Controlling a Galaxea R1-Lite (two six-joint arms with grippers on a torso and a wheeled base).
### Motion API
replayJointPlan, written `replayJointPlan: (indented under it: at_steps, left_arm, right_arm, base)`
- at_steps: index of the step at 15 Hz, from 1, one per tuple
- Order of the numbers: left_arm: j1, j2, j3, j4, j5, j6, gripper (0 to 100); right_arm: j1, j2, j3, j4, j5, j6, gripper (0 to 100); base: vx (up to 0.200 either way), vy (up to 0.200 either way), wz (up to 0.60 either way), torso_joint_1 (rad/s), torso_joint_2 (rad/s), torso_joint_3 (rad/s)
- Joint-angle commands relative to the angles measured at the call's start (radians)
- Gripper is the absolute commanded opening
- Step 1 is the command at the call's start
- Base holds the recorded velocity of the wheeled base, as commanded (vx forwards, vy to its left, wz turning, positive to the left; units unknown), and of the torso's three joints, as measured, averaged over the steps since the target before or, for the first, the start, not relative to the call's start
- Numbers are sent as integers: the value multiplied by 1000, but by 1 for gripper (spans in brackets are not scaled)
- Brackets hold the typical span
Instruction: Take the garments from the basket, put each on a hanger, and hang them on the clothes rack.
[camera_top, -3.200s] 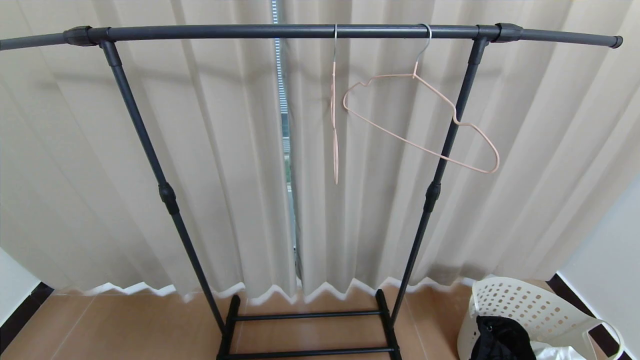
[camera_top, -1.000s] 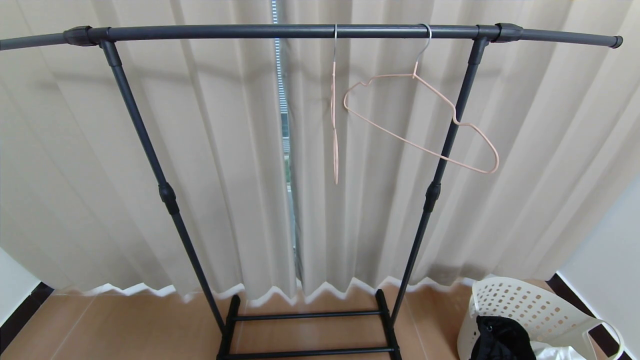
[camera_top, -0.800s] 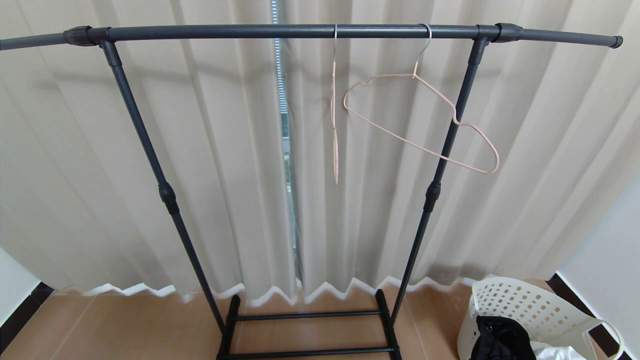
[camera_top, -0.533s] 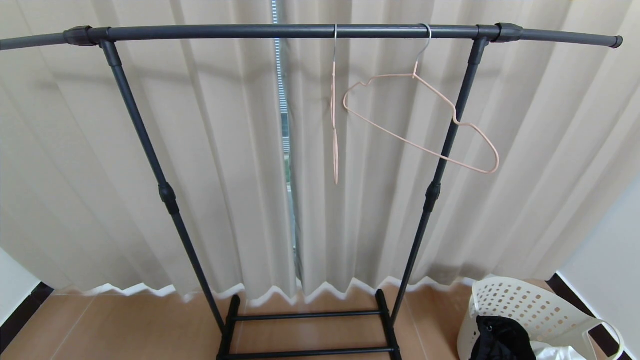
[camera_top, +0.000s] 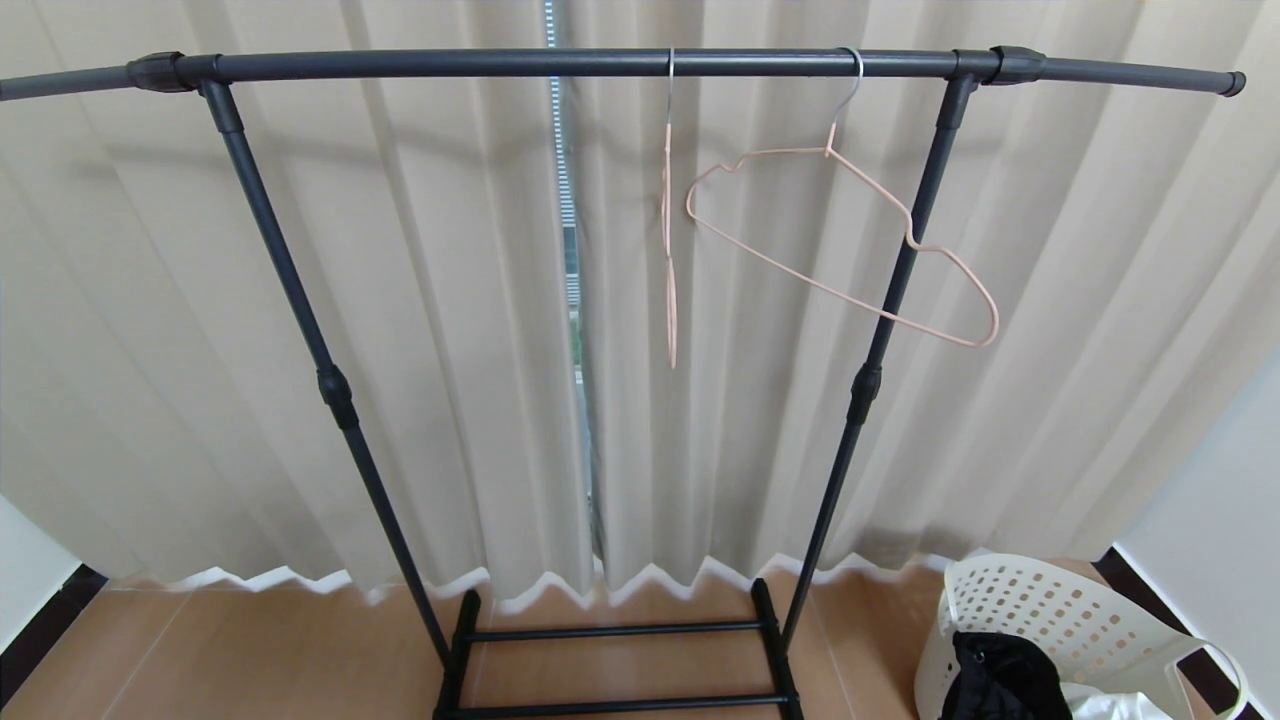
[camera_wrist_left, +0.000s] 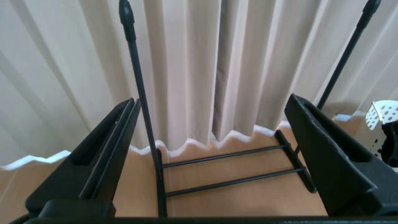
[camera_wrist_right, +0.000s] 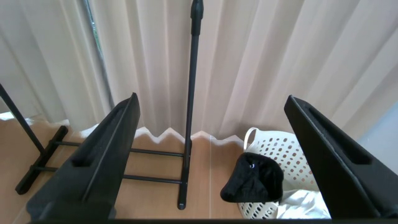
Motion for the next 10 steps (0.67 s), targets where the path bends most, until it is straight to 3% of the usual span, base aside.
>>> replayJointPlan:
  at_steps: [1,10]
  left_arm:
    - [0,1,0,0,0,0,100]
    - [0,1,0,0,-4,23,100]
  right_arm:
    - [0,0,0,0,0,0,100]
    - [0,0,0,0,2,1,100]
  base:
    - [0,0,0,0,0,0]
    - [0,0,0,0,0,0]
